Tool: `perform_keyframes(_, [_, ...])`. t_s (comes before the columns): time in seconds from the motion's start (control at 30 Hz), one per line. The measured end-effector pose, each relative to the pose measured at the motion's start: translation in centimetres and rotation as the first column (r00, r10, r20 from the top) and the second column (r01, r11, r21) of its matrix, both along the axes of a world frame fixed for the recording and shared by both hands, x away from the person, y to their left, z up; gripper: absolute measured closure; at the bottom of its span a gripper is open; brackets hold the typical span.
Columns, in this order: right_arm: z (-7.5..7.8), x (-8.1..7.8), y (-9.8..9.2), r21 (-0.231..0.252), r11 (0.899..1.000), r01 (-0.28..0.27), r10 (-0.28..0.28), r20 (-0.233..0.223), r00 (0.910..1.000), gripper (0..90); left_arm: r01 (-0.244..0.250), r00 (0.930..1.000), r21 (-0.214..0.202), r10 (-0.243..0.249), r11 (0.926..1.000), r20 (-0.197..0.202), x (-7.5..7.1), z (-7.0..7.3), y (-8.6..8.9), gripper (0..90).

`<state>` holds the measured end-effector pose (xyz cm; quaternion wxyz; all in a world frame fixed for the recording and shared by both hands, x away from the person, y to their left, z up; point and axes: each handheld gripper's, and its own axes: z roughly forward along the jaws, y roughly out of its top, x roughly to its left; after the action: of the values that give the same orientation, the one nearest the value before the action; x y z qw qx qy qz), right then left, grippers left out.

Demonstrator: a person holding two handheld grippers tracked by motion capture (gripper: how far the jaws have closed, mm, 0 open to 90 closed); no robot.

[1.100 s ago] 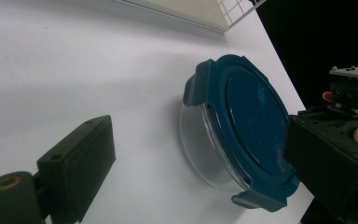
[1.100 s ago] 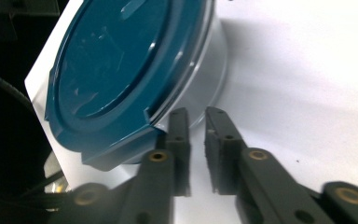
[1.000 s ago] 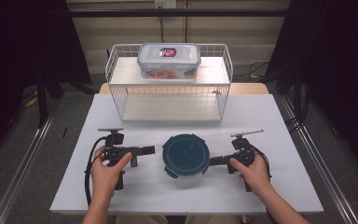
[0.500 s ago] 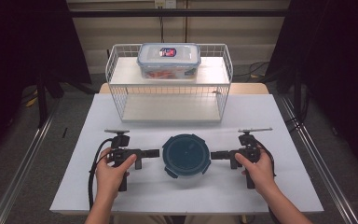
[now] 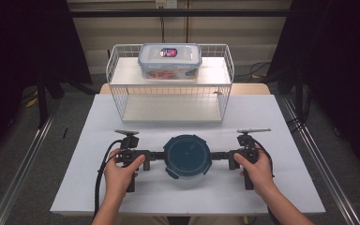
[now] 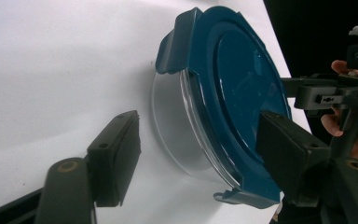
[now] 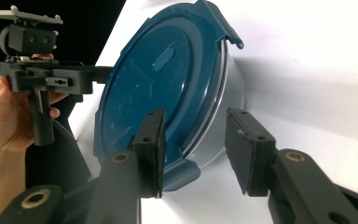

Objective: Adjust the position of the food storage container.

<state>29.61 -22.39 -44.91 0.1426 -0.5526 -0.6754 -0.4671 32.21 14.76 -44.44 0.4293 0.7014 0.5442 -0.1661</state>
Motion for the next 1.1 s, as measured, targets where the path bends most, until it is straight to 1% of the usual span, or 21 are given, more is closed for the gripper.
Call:
perform_keyframes(0.03, [0.0,0.0,-0.1,0.003,1.0,0.005,-0.005,-0.005,1.0,60.5,0.002,1.0,-0.009,-0.002,1.0,0.0,0.1,-0.1,-0.1,33.0])
perform_keyframes(0.07, [0.0,0.1,-0.1,0.011,1.0,0.011,-0.011,-0.009,0.9999,61.7,0.0,1.0,-0.007,0.0,1.0,0.0,0.1,-0.1,-0.1,34.1])
perform_keyframes(0.1, [0.0,0.2,-0.1,0.02,1.0,0.015,-0.015,-0.012,0.9998,62.6,-0.009,0.9998,-0.02,0.009,0.9998,-0.015,0.1,-0.1,-0.3,35.9])
perform_keyframes(0.13, [0.0,0.3,-0.1,0.024,1.0,0.018,-0.017,-0.011,0.9998,63.1,-0.003,0.9999,-0.016,0.003,0.9999,-0.011,0.2,-0.2,-0.3,36.1])
perform_keyframes(0.2, [0.1,0.4,0.0,0.023,1.0,0.013,-0.013,-0.007,0.9999,64.9,0.015,0.9997,0.008,-0.015,0.9998,0.019,0.3,-0.3,-0.2,37.8])
perform_keyframes(0.23, [0.1,0.4,0.1,0.031,0.999,0.014,-0.013,-0.016,0.9998,65.2,0.003,1.0,-0.017,-0.003,0.9999,-0.001,0.2,-0.4,-0.5,38.9])
perform_keyframes(0.27, [0.2,0.5,0.2,0.033,0.999,0.015,-0.014,-0.023,0.9996,66.3,0.006,1.0,-0.015,-0.006,0.9999,0.004,0.3,-0.4,-0.4,39.0])
perform_keyframes(0.3, [0.2,0.5,0.2,0.036,0.999,0.015,-0.014,-0.034,0.9993,66.5,0.007,1.0,-0.02,-0.007,0.9998,-0.004,0.3,-0.5,-0.5,39.6])
perform_keyframes(0.33, [0.0,0.6,0.2,0.026,1.0,0.014,-0.013,-0.016,0.9998,67.1,0.005,1.0,-0.024,-0.005,0.9997,-0.008,0.4,-0.5,-0.5,40.5])
perform_keyframes(0.37, [0.0,0.6,0.2,0.026,1.0,0.017,-0.017,-0.019,0.9997,67.9,-0.005,0.9999,-0.029,0.004,0.9996,-0.011,0.4,-0.5,-0.5,41.0])
perform_keyframes(0.43, [0.0,0.7,0.2,0.026,0.999,0.021,-0.02,-0.036,0.9992,68.5,0.003,1.0,-0.031,-0.003,0.9995,-0.009,0.4,-0.5,-0.6,41.8])
perform_keyframes(0.5, [-0.1,0.8,0.2,0.036,0.999,0.026,-0.024,-0.05,0.9985,69.3,0.007,0.9997,-0.031,-0.008,0.9995,-0.021,0.4,-0.5,-0.7,42.0])
perform_keyframes(0.53, [-0.2,0.8,0.2,0.04,0.999,0.025,-0.022,-0.052,0.9984,69.6,0.009,0.9996,-0.039,-0.01,0.9992,-0.026,0.4,-0.6,-0.9,42.2])
perform_keyframes(0.6, [-0.2,0.9,0.2,0.052,0.998,0.032,-0.029,-0.053,0.9981,69.8,0.01,0.9992,-0.034,-0.011,0.9994,-0.038,0.4,-0.7,-1.0,42.7])
perform_keyframes(0.63, [-0.3,1.0,0.3,0.044,0.998,0.033,-0.03,-0.054,0.9981,69.6,0.012,0.999,-0.038,-0.013,0.9992,-0.043,0.4,-0.7,-1.0,43.3])
perform_keyframes(0.7, [-0.3,1.1,0.4,0.044,0.998,0.033,-0.031,-0.057,0.9979,69.8,0.016,0.9991,-0.037,-0.017,0.9992,-0.038,0.4,-0.7,-1.0,43.9])
perform_keyframes(0.73, [-0.3,1.1,0.4,0.047,0.998,0.034,-0.031,-0.067,0.9973,69.5,0.012,0.9994,-0.035,-0.014,0.9993,-0.032,0.4,-0.7,-1.1,44.2])
perform_keyframes(0.77, [-0.5,1.2,0.4,0.043,0.999,0.029,-0.026,-0.063,0.9977,69.2,0.008,0.9995,-0.037,-0.009,0.9993,-0.03,0.4,-0.7,-1.1,44.3])
perform_keyframes(0.93, [-0.6,1.2,0.5,0.044,0.999,0.03,-0.026,-0.081,0.9963,67.8,0.003,0.9989,-0.047,-0.005,0.9989,-0.047,0.3,-0.8,-1.0,46.4])
perform_keyframes(1.03, [-0.7,1.3,0.5,0.042,0.999,0.028,-0.025,-0.088,0.9958,67.2,-0.01,0.9981,-0.066,0.006,0.9978,-0.062,0.2,-0.9,-1.2,47.3])
perform_keyframes(1.1, [-0.8,1.3,0.6,0.051,0.998,0.03,-0.024,-0.105,0.9942,66.7,-0.019,0.9979,-0.078,0.014,0.9967,-0.064,0.1,-1.1,-1.4,47.8])
